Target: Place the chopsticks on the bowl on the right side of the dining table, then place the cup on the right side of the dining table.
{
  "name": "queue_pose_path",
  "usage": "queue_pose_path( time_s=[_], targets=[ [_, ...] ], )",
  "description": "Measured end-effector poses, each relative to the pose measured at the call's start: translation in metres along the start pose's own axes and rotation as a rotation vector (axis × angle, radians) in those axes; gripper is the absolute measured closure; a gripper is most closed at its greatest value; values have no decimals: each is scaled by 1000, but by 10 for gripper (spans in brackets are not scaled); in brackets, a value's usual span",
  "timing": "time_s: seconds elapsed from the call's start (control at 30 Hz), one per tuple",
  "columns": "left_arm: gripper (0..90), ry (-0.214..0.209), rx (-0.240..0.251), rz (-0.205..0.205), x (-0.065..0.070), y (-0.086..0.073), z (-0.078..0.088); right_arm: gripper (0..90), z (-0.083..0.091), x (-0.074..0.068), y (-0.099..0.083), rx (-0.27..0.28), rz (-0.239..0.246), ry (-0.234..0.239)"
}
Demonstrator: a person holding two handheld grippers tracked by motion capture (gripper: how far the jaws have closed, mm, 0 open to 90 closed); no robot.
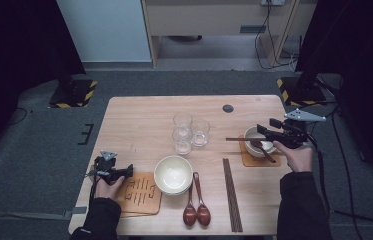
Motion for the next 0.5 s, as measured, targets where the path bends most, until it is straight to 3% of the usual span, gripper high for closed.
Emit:
queue_pose_path(
  time_s=[0.5],
  targets=[
    [3, 0, 0, 0, 0, 0, 0, 328, -28, -22, 35, 1, 50, 18]
  ],
)
Point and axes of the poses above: each handheld gripper's, and its own axes: z roughly backward along the jaws, y roughly out of its top, x roughly to its right, the point moved 3 cm from there along -z, roughly forward along the jaws, and after that the axes turned 9 degrees about x, right-handed, at the moved point
